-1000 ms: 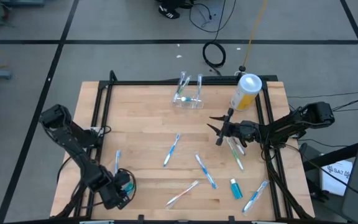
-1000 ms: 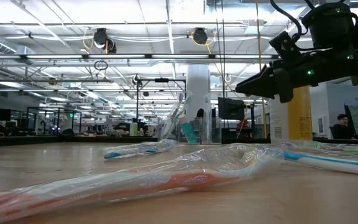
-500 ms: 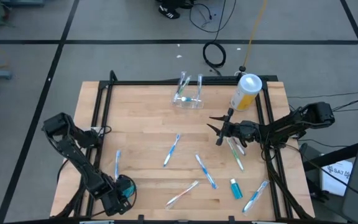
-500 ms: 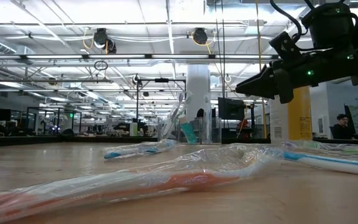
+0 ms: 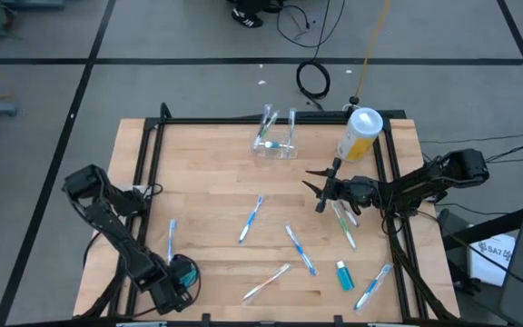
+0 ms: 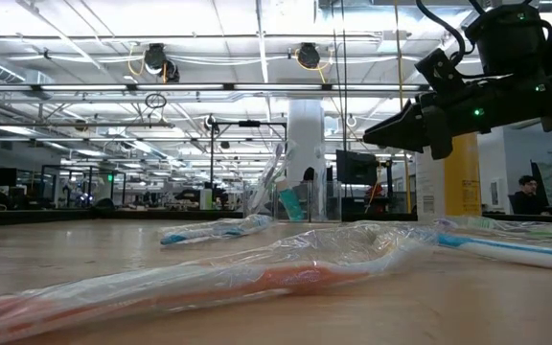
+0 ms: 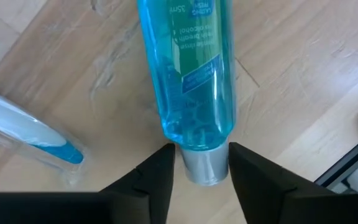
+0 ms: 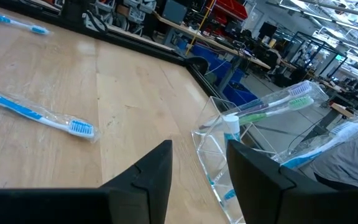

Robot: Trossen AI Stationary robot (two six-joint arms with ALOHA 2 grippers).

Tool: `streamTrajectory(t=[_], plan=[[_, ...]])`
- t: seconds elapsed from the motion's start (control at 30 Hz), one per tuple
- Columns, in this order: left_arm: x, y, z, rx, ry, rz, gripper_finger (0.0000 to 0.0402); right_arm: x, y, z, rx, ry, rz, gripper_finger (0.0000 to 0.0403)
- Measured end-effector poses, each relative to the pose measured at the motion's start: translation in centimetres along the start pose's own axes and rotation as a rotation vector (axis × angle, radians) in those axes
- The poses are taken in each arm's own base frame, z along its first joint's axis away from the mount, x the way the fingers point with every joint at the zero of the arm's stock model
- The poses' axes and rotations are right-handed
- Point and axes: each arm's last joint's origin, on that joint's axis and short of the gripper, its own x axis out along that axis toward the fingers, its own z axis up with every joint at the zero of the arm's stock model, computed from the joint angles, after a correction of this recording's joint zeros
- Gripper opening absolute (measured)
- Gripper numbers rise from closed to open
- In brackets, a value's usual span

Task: Pick & Place toothbrushing station
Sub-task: Put the mouthwash into the transparent organizer

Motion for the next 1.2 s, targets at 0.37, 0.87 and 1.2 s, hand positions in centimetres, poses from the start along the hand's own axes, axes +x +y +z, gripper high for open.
streamTrajectory(t=[0.37, 0.87, 1.2], plan=[[-0.4, 0.1, 1.8, 0.003, 0.017, 0.013, 0.0092, 0.0, 0.0, 0.0, 0.000, 0.000, 0.000, 0.0146], [-3.9, 0.3, 11.1, 0.409, -0.406, 0.008, 0.0101, -0.1, -0.2, 1.9, -0.046, -0.299, 0.228, 0.0140], [-7.3, 1.0, 20.5, 0.667, -0.647, -0.145, 0.0102, 1.6, 0.8, 3.1, -0.097, -0.364, 0.409, 0.0157]])
